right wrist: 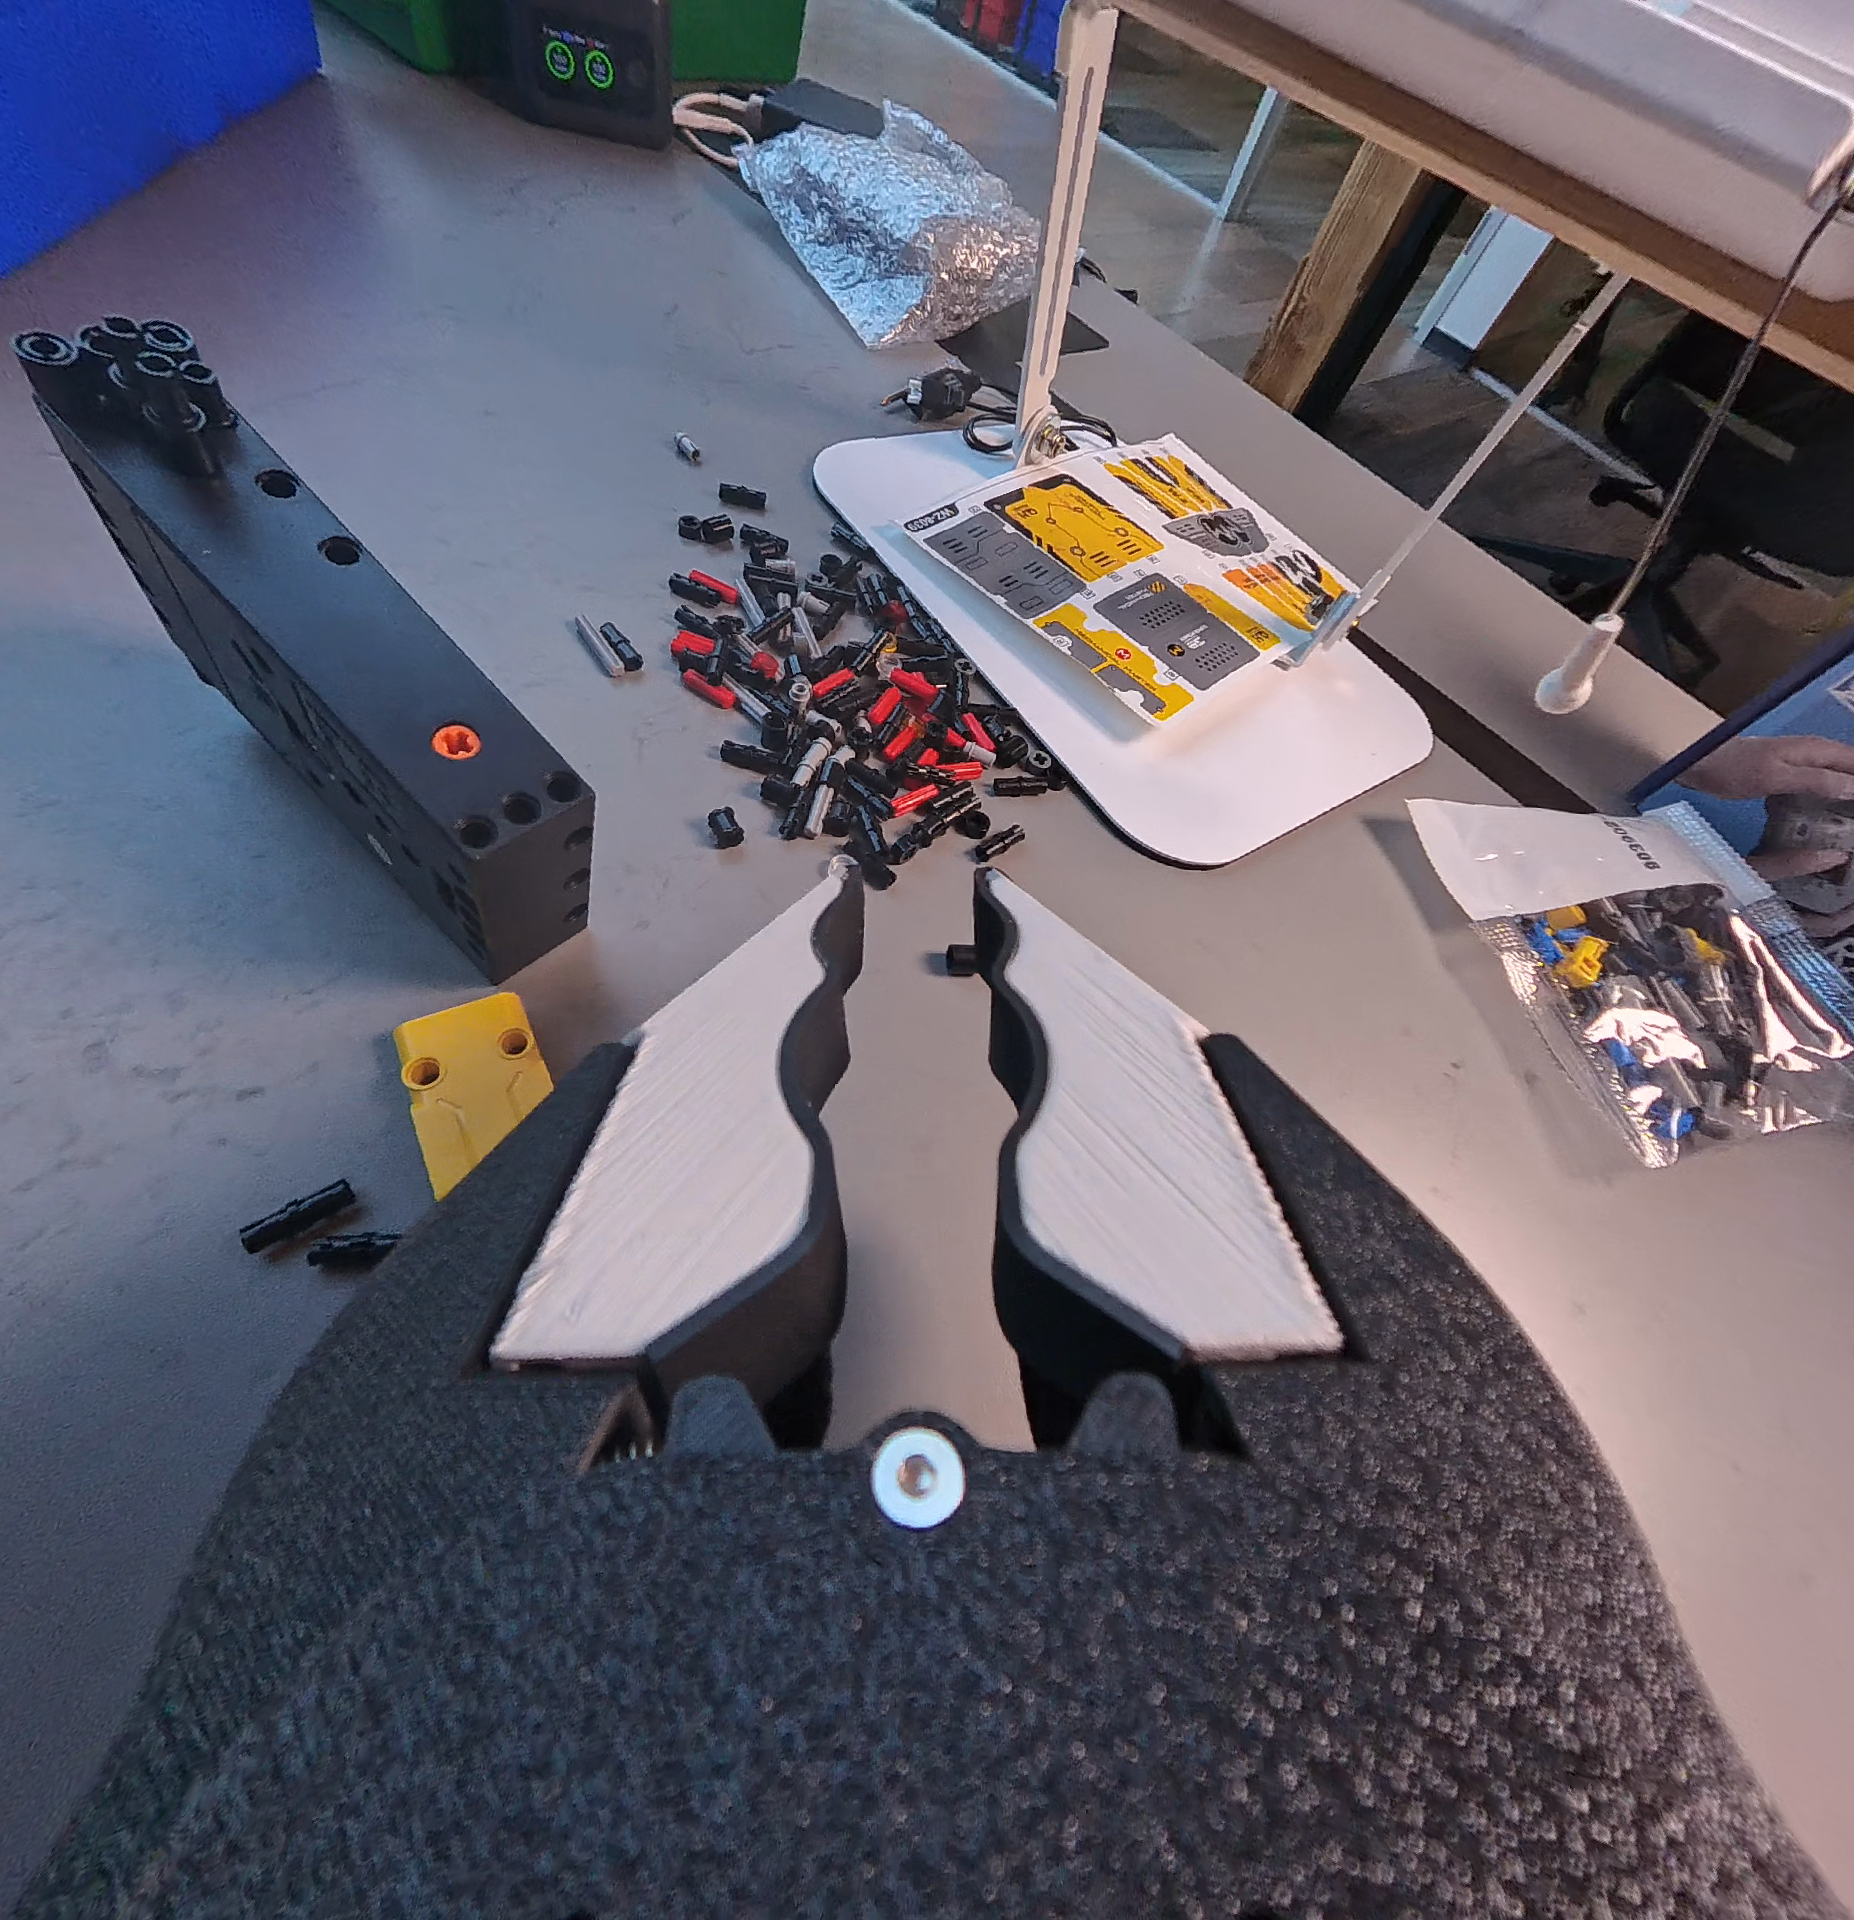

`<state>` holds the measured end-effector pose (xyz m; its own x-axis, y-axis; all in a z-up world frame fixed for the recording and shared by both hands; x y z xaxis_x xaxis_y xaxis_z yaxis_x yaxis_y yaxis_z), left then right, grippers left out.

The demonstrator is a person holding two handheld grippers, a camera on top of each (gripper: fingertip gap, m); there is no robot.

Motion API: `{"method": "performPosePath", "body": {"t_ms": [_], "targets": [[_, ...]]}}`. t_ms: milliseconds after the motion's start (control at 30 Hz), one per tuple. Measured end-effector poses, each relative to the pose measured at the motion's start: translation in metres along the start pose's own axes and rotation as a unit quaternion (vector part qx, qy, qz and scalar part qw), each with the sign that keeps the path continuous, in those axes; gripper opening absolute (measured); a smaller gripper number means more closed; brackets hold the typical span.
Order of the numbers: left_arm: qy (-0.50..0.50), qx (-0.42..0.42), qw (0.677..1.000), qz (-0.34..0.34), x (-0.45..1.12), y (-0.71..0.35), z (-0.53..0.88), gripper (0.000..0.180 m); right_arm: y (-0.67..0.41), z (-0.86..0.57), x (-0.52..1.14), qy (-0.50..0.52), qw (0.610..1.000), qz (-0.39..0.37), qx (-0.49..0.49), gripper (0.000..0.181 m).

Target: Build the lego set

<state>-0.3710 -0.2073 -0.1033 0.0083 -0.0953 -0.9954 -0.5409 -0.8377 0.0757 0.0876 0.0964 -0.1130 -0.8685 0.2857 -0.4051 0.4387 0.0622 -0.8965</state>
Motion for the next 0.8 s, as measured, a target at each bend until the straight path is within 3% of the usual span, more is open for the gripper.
{"method": "performPosePath", "body": {"t_ms": [67, 167, 267, 433, 533, 667, 767, 800], "targets": [[0.012, 0.026, 0.999, -0.045, -0.006, -0.009, -0.003, 0.018, 0.0, 0.001, 0.001, 0.0, 1.0, 0.002, -0.004, 0.019], [-0.022, 0.017, 0.985, -0.167, -0.032, -0.019, 0.003, 0.013, 0.0, 0.002, 0.001, -0.003, 1.0, 0.004, -0.008, 0.019], [-0.062, -0.014, 0.975, -0.213, -0.057, -0.011, 0.014, 0.025, 0.0, 0.002, 0.001, -0.007, 1.0, 0.004, -0.008, 0.019], [-0.115, -0.058, 0.983, -0.131, -0.056, 0.014, 0.032, 0.03, 0.0, 0.003, 0.0, -0.013, 1.0, 0.004, -0.011, 0.019], [-0.096, -0.077, 0.99, -0.066, -0.038, 0.021, 0.037, 0.04, 0.0, 0.004, 0.0, -0.015, 1.0, 0.004, -0.014, 0.019], [-0.05, -0.101, 0.993, -0.036, -0.018, 0.019, 0.041, 0.039, 0.0, 0.003, -0.002, -0.017, 1.0, -0.008, -0.009, 0.019], [-0.04, -0.096, 0.994, -0.023, -0.012, 0.015, 0.04, 0.027, -0.001, 0.003, -0.008, -0.035, 0.999, -0.032, -0.006, 0.02], [-0.035, -0.09, 0.995, -0.024, -0.013, 0.014, 0.039, 0.004, -0.002, 0.002, -0.01, -0.039, 0.998, -0.04, -0.003, 0.02]]}}
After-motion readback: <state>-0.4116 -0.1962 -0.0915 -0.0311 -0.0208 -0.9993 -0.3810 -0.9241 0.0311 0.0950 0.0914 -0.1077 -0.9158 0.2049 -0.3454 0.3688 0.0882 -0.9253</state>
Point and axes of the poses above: each gripper's, where its closed fingertips meet, x out along the fingers, y out of its underside, z = x × y across the jaws, the point moved 9 cm from there along -x, back along the fingers, and after that the axes turned 4 degrees about x, right-handed, at the moved point
